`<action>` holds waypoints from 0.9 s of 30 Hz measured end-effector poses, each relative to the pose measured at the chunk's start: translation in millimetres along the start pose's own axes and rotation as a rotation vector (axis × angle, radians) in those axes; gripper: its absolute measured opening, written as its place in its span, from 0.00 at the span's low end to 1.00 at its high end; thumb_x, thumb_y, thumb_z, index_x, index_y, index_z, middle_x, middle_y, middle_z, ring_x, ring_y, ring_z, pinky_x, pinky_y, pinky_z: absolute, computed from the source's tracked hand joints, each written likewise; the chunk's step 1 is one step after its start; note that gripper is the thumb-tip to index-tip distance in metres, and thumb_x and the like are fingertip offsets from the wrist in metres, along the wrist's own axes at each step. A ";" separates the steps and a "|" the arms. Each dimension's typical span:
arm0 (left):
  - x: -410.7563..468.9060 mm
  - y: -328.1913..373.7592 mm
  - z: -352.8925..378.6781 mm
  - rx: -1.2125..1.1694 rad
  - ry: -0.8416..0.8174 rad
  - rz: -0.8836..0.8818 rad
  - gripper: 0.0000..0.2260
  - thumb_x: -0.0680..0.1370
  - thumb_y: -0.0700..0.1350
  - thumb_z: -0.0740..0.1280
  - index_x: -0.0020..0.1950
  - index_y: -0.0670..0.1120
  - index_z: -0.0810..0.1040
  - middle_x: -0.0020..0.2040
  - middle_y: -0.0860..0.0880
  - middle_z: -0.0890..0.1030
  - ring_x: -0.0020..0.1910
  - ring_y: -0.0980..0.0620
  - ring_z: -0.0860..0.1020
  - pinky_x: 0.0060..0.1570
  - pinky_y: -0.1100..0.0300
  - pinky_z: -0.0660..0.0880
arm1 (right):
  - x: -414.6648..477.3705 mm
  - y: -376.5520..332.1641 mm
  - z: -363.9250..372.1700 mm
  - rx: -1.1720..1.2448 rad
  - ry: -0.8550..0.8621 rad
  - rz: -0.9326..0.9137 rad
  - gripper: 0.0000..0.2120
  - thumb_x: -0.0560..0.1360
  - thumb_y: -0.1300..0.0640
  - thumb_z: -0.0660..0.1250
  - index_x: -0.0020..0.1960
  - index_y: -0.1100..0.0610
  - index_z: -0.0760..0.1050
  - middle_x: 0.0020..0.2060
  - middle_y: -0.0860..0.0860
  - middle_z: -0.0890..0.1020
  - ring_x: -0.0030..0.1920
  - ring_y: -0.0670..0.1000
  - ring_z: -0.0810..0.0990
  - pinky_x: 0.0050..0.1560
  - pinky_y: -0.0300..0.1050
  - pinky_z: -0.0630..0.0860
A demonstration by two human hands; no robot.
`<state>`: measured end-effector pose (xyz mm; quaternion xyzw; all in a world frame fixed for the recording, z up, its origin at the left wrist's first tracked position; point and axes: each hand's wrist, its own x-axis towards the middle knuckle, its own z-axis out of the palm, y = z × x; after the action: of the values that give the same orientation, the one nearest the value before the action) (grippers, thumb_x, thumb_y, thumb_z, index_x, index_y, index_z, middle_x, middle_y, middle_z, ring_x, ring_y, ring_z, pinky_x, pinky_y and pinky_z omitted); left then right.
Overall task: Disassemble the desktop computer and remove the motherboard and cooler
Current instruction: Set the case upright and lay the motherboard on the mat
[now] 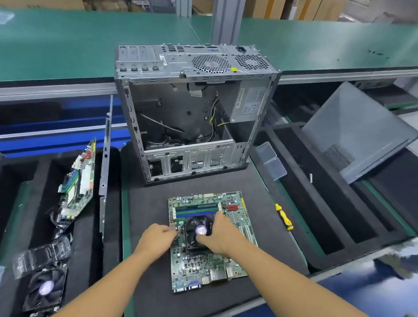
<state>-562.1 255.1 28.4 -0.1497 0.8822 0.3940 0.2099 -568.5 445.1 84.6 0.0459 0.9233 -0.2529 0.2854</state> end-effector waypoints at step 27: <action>34.6 11.3 -5.1 -0.122 0.246 -0.120 0.05 0.77 0.52 0.70 0.50 0.60 0.85 0.37 0.57 0.83 0.30 0.59 0.75 0.33 0.63 0.72 | 106.9 43.0 -52.0 0.102 -0.030 -0.111 0.11 0.80 0.58 0.60 0.41 0.58 0.75 0.34 0.56 0.79 0.35 0.55 0.77 0.44 0.51 0.82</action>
<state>-598.3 255.0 21.7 -0.2620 0.8650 0.4124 0.1140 -673.9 501.8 43.6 0.0052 0.9059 -0.3155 0.2823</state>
